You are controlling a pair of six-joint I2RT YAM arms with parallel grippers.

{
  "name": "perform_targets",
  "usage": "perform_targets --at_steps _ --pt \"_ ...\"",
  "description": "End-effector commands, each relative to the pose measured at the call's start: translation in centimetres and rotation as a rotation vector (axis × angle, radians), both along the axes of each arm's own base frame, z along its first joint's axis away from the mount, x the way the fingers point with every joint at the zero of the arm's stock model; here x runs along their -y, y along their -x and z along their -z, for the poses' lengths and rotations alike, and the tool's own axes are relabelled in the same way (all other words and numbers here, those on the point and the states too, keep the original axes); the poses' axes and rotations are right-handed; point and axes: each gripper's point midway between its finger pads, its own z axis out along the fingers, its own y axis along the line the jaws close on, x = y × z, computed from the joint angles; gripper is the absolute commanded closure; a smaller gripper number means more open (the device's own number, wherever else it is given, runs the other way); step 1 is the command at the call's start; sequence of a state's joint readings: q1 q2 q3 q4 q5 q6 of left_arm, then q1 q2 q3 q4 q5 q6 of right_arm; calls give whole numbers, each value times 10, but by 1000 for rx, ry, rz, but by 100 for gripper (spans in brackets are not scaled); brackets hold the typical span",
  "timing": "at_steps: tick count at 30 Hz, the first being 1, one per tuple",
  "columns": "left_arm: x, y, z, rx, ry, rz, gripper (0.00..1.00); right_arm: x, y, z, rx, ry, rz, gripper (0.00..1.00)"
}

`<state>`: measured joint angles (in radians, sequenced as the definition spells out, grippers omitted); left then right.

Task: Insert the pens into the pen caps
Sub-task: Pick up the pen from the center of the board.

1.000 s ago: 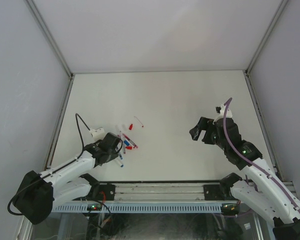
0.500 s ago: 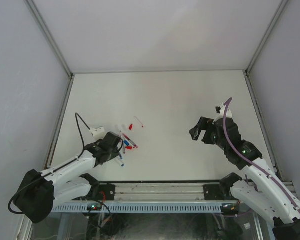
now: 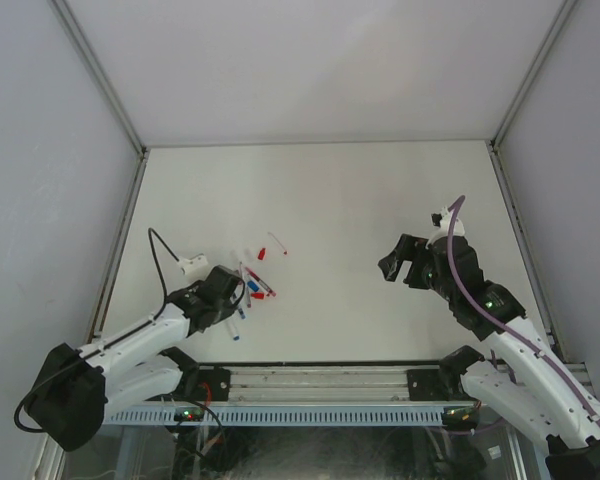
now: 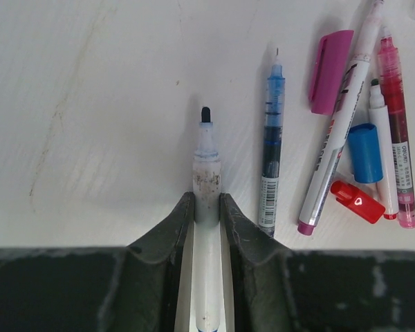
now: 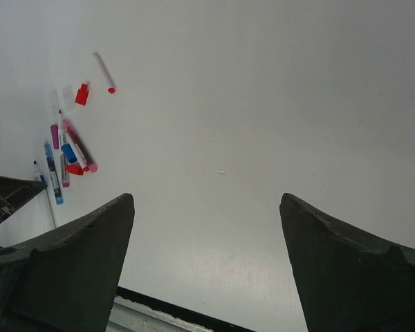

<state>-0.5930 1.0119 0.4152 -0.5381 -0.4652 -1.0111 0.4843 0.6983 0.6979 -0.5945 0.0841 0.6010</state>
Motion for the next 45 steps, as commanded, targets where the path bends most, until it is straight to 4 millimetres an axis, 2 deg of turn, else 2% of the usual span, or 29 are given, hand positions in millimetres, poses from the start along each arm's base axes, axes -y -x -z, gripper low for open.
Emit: perform_targets --at_steps 1,6,12,19,26,31,39,43,44,45 --pt "-5 5 1 11 0 -12 80 -3 -6 -14 56 -34 5 14" --pt "-6 4 -3 26 0 -8 87 0 -5 -18 73 -39 17 14" --pt "-7 -1 -19 79 7 -7 100 -1 -4 -24 103 -35 -8 14" --pt "-11 -10 -46 163 1 18 100 3 -5 -30 112 -65 8 13" --pt "-5 -21 -87 272 23 83 100 -17 3 -31 97 -111 -175 12" --pt "7 -25 -112 321 53 166 100 -42 9 -34 113 -175 -271 16" --pt "52 -32 -151 431 202 322 100 -109 16 -41 164 -229 -359 17" --pt "74 -32 -170 470 254 381 100 -145 25 -50 193 -333 -419 17" --pt "88 -29 -181 496 294 420 100 -162 32 -55 209 -383 -463 18" --pt "93 -28 -185 507 312 432 100 -169 35 -57 215 -405 -477 18"
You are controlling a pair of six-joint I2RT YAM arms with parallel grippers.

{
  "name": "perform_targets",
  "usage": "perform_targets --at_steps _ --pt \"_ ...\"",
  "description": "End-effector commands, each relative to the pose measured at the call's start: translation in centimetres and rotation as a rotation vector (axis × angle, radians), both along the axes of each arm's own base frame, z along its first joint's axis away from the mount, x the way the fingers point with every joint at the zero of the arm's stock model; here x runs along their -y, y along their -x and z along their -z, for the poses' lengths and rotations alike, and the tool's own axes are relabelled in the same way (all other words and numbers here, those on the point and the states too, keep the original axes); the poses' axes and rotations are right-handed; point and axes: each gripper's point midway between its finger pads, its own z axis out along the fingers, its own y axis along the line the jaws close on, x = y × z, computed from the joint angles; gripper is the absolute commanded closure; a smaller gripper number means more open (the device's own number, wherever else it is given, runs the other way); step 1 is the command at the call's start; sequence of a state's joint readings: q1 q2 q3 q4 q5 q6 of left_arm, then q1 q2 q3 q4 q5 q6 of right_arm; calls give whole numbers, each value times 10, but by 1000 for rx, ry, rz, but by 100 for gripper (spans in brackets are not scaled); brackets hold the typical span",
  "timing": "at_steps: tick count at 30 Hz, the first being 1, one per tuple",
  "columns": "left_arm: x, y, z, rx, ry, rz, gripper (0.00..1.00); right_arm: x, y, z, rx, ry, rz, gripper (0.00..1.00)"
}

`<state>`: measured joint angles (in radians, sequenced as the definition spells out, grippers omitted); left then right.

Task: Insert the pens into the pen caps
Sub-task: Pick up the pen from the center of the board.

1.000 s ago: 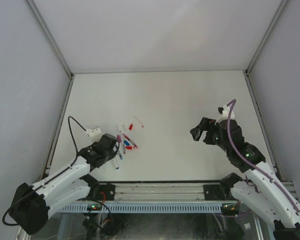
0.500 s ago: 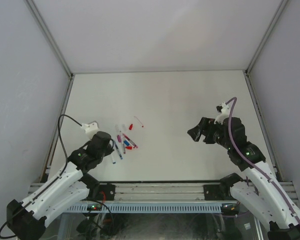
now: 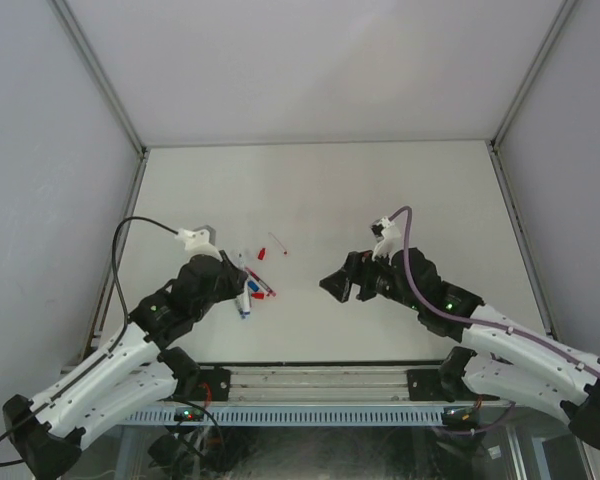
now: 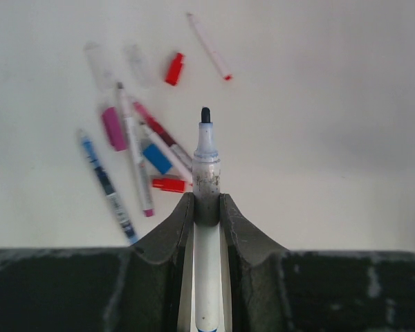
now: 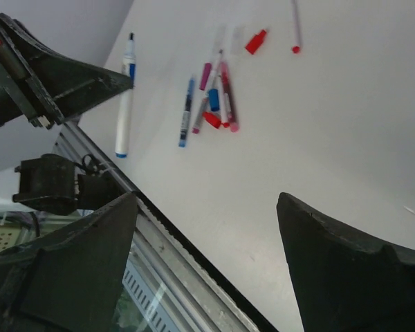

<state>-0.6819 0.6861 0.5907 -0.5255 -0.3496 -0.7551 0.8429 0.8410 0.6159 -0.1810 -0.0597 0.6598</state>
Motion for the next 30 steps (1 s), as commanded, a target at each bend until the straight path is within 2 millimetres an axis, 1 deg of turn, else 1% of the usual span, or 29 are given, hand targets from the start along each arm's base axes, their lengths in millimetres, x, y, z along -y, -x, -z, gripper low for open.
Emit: perform_targets --at_steps 1,4,9,16,23,26,30 --pt "39 -4 -57 137 142 114 100 -43 -1 -47 97 -233 -35 18" --pt "52 1 -66 166 202 161 100 -56 5 -54 107 -292 -71 19" --pt "65 6 -77 190 256 204 100 -72 14 -64 109 -374 -146 22" --pt "78 8 -96 244 315 243 100 -96 22 -60 28 -443 -213 32" --pt "83 9 -99 255 337 256 100 -118 29 -58 -35 -497 -243 41" --pt "84 11 -98 257 349 262 100 -125 25 -54 -64 -503 -234 45" --pt "84 12 -97 259 359 263 100 -134 22 -52 -82 -506 -237 49"
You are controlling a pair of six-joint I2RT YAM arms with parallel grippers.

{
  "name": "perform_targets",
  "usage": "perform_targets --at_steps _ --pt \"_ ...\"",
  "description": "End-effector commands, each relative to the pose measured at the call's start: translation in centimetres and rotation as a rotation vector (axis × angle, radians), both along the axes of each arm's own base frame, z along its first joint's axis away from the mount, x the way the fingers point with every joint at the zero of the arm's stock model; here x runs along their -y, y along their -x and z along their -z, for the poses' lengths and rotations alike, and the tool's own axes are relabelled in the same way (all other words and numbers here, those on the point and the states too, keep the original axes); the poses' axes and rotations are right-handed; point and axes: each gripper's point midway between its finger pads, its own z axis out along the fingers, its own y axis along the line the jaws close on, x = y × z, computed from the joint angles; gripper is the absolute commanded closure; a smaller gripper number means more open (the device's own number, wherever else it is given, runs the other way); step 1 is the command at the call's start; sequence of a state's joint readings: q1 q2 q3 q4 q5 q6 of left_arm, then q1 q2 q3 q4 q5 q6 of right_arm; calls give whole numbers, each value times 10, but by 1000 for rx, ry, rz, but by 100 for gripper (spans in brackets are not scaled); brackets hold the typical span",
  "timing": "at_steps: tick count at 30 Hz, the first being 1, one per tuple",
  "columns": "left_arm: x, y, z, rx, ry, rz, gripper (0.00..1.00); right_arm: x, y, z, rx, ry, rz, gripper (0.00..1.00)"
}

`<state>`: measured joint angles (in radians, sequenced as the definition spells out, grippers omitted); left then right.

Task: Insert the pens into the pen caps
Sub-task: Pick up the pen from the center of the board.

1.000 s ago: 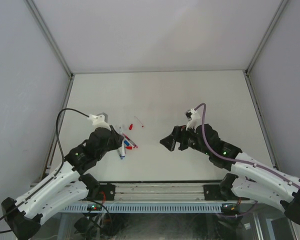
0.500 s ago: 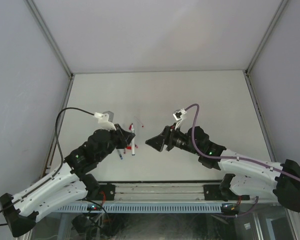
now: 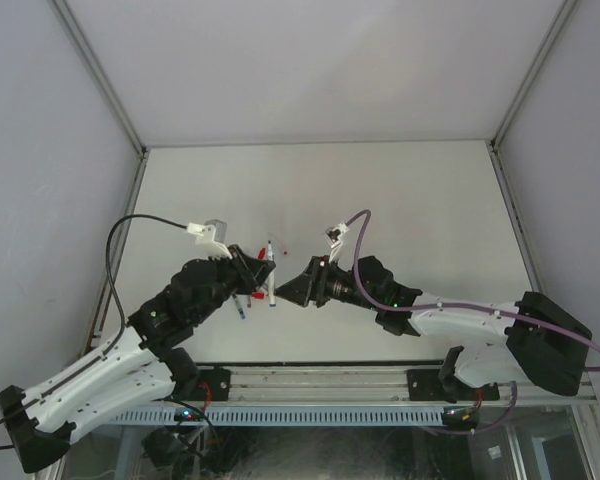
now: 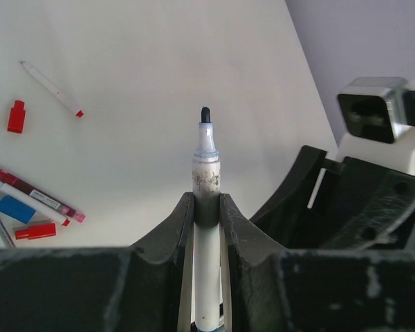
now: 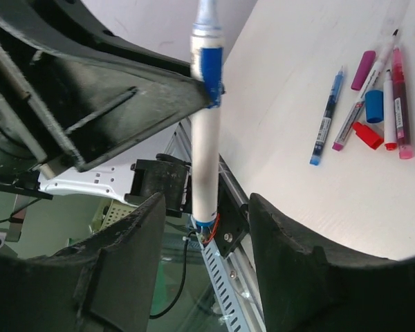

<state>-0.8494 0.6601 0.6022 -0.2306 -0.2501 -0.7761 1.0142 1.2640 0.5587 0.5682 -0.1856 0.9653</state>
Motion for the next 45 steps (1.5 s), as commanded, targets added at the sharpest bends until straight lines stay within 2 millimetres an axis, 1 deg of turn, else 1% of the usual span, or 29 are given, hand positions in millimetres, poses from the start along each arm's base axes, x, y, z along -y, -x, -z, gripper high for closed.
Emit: perform_targets --at_steps 1,8,16,20,23,28,38,45 --pt "6 1 -23 48 84 14 100 -17 -3 -43 32 -134 -17 49" --pt "-2 2 -22 56 70 -5 100 -24 -7 -50 61 -144 -29 51" --pt "-2 11 -23 74 95 35 100 -27 -6 -54 95 -150 -97 54" --pt "-4 14 -28 93 117 37 100 -31 -2 -56 97 -168 -135 55" --pt "-4 16 -33 111 135 49 100 -33 2 -61 114 -196 -162 57" --pt "-3 20 -41 130 159 69 100 -33 3 -61 135 -191 -171 56" --pt "1 25 -42 135 189 103 100 -29 -2 -72 190 -226 -177 56" --pt "3 26 -43 137 204 110 100 -30 -2 -76 204 -229 -186 58"
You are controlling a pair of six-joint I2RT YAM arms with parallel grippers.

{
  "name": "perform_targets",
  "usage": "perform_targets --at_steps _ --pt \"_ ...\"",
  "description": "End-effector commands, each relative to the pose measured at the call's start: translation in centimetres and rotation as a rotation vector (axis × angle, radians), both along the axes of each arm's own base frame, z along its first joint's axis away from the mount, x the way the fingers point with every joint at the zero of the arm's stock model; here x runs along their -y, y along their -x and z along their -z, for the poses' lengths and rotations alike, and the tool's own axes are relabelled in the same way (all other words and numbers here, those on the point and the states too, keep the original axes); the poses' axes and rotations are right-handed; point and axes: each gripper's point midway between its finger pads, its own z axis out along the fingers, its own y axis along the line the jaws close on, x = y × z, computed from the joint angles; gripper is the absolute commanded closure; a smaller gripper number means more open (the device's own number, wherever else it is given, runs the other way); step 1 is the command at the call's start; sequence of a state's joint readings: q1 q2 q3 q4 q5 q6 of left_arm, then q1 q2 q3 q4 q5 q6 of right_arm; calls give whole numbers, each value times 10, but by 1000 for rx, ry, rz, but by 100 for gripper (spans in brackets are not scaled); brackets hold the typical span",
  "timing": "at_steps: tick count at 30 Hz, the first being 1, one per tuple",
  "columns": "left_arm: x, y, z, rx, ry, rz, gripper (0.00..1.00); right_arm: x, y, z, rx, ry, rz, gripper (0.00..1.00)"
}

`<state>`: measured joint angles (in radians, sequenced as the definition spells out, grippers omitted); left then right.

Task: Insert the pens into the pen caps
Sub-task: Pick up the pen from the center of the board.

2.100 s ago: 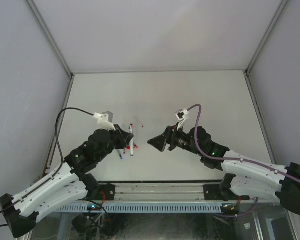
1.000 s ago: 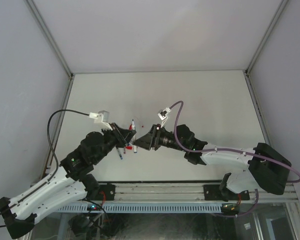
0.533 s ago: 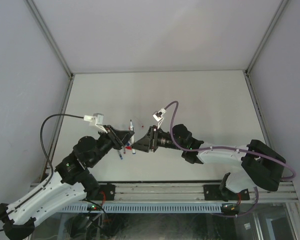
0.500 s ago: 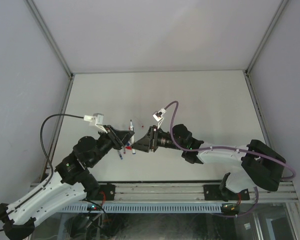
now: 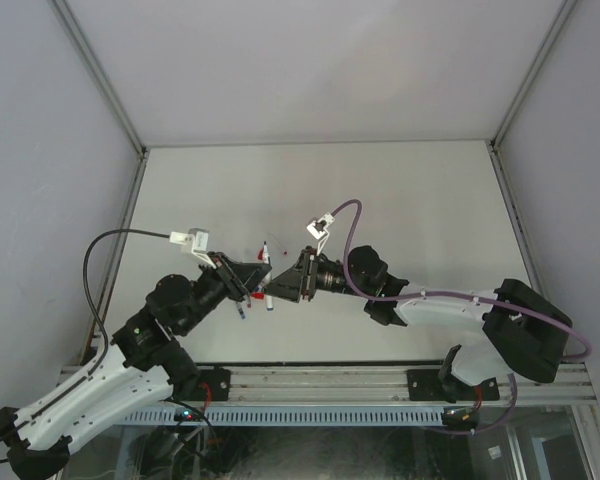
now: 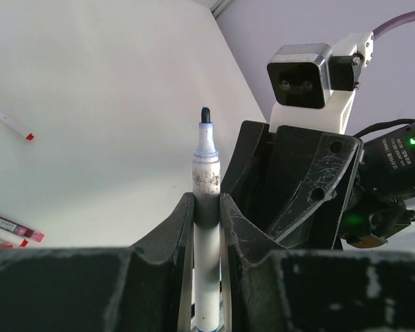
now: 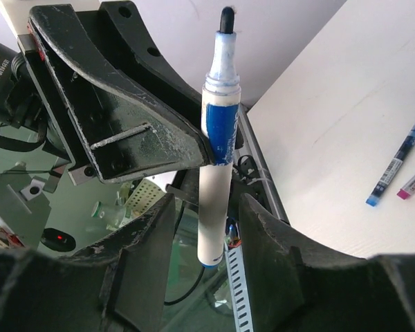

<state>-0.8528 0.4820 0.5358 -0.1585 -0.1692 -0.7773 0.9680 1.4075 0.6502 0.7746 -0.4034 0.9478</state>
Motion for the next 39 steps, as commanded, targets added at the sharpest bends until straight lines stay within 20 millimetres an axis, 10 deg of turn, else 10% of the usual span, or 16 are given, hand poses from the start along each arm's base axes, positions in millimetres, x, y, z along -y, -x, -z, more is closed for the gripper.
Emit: perform_targets --at_steps 1,17,31,39 --pt "6 4 -13 30 57 31 100 -3 -3 -44 108 -111 -12 58" --pt "4 7 -19 41 84 36 98 -8 0 -48 110 -119 -46 100" --pt "-5 5 -21 45 73 -6 55 -1 5 -51 156 -85 -40 100" --pt "-5 3 -20 45 65 -10 52 -1 30 -54 205 -73 -112 100"
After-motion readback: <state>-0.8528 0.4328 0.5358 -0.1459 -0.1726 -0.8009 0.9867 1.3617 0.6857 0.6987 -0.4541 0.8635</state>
